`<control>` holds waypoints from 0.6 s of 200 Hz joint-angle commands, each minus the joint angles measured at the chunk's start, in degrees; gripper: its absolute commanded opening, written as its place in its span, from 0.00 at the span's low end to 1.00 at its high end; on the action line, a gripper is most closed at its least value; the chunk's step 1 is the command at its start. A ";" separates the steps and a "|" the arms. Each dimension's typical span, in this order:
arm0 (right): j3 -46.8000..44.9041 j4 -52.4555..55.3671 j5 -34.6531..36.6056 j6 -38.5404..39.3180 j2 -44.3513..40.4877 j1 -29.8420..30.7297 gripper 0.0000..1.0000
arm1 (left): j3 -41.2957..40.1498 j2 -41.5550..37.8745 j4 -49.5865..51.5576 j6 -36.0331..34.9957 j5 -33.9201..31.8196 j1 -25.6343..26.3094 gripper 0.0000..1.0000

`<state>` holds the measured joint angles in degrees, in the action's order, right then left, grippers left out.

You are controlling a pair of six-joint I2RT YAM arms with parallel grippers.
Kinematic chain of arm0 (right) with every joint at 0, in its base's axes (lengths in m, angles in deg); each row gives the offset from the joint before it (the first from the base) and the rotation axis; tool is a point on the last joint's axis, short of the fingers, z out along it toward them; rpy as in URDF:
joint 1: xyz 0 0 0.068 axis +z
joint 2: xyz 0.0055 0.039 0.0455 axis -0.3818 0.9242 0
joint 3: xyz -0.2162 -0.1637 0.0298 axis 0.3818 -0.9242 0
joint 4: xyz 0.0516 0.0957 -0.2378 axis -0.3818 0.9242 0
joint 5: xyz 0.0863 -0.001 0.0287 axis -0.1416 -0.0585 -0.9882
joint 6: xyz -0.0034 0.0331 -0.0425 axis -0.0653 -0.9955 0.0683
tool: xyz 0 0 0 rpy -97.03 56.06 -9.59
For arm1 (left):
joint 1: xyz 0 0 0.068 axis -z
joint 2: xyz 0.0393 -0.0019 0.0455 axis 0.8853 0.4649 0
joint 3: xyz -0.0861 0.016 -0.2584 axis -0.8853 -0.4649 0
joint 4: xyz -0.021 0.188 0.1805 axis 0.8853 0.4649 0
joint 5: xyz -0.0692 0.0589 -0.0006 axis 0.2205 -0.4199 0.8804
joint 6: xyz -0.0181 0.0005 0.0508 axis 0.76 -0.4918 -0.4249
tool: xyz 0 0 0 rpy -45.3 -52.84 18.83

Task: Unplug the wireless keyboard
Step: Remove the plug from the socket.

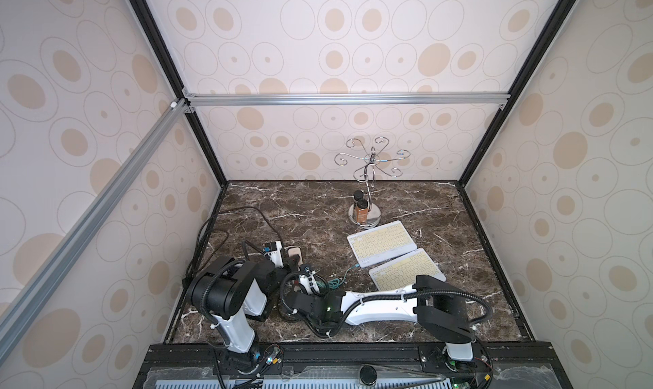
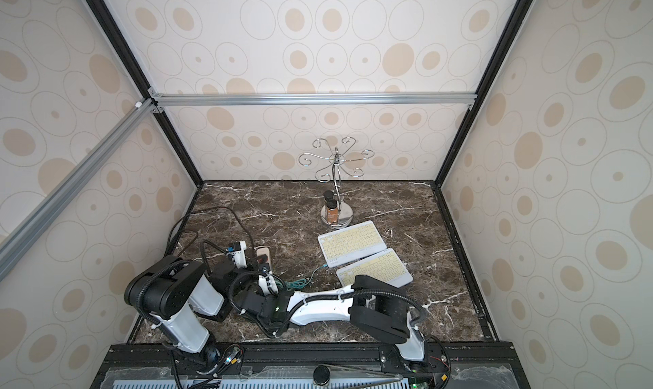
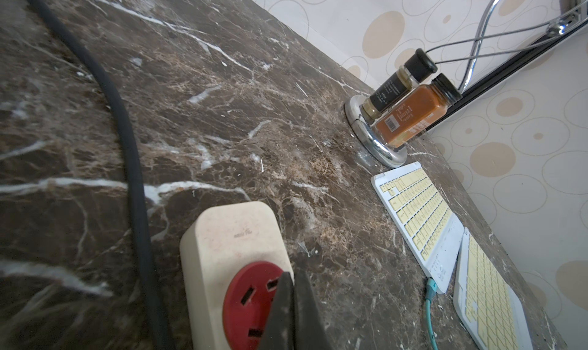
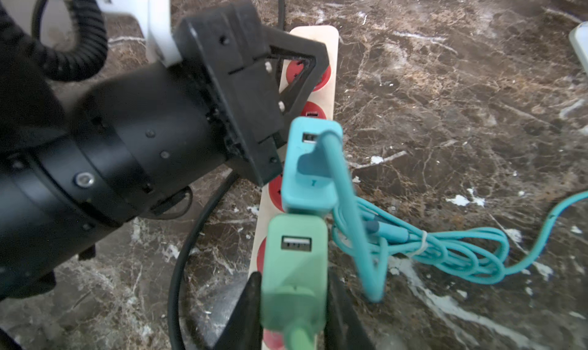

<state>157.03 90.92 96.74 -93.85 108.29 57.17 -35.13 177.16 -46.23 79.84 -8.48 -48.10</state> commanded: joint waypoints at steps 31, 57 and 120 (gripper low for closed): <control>-8.07 -12.27 -4.85 -0.38 -2.15 0.15 0.00 | -1.81 2.34 8.89 -0.71 1.26 0.28 0.00; -7.29 -9.22 -3.55 -0.43 -2.93 0.14 0.00 | -1.91 2.27 8.56 -0.69 1.36 0.30 0.00; -5.04 -9.05 -4.06 -0.34 -0.87 0.71 0.00 | -1.99 2.08 8.39 -0.53 1.42 0.30 0.00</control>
<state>155.78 89.31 96.79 -94.22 107.83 57.30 -35.26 177.27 -46.58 79.84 -8.46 -48.10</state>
